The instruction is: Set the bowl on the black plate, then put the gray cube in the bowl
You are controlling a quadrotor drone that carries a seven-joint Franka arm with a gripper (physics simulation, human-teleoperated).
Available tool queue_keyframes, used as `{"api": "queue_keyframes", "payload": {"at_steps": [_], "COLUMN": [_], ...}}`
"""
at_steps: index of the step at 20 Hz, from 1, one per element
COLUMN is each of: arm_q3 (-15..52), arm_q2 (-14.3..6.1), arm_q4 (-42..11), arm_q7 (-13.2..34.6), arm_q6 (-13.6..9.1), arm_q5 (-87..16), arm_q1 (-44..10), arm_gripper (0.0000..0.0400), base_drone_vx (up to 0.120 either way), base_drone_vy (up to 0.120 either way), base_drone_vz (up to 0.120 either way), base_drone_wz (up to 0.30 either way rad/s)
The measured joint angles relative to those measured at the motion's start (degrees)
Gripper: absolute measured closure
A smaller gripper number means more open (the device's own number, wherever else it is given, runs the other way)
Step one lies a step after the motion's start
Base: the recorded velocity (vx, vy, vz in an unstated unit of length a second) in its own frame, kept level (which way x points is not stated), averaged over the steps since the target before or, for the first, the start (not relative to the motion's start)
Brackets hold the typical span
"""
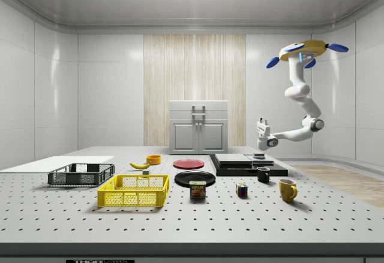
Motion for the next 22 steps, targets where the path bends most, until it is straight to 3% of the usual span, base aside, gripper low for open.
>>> {"api": "queue_keyframes", "payload": {"at_steps": [3,7,10,13,17,22], "arm_q3": [4.59,14.59,24.98,35.91,47.73,56.65], "arm_q2": [-0.35,-1.46,-3.18,-5.59,-8.84,-12.46], "arm_q4": [-1.24,-5.84,-13.48,-24.45,-37.47,-44.75], "arm_q7": [0.92,3.29,6.78,12.56,22.69,33.15], "arm_q6": [0.30,1.03,1.79,1.80,-1.56,-8.12], "arm_q5": [-6.52,-21.17,-37.57,-57.01,-80.39,-96.55], "arm_q1": [-1.45,-4.83,-8.92,-14.88,-26.21,-40.65], "arm_gripper": [0.0000,0.0000,0.0000,0.0000,0.0000,0.0000], "base_drone_vx": [0.120,0.120,0.120,0.120,0.120,0.120], "base_drone_vy": [-0.120,-0.010,0.000,0.000,0.000,0.000], "base_drone_vz": [0.000,0.000,0.000,0.000,-0.070,-0.120], "base_drone_wz": [0.000,0.000,0.000,0.000,0.000,0.000]}}
